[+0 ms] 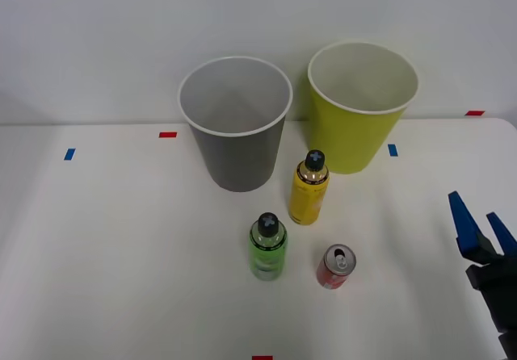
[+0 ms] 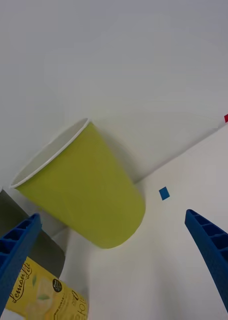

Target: Put cans in the gray bin, plastic bottles in the light green bin

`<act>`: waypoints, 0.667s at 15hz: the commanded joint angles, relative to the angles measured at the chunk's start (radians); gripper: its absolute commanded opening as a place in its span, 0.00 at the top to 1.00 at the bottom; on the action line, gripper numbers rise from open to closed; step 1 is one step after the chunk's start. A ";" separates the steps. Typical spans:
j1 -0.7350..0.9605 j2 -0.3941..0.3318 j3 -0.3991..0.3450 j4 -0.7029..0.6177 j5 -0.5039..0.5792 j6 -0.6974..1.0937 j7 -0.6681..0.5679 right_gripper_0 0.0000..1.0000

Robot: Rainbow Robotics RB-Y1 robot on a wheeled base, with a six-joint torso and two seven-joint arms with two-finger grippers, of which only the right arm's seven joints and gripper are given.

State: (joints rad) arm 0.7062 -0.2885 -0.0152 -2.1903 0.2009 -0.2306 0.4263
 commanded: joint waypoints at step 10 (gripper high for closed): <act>-0.030 0.269 -0.104 0.310 0.434 -0.403 0.077 0.00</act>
State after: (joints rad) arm 0.6887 -0.0441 -0.1037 -1.9082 0.6081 -0.6061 0.4989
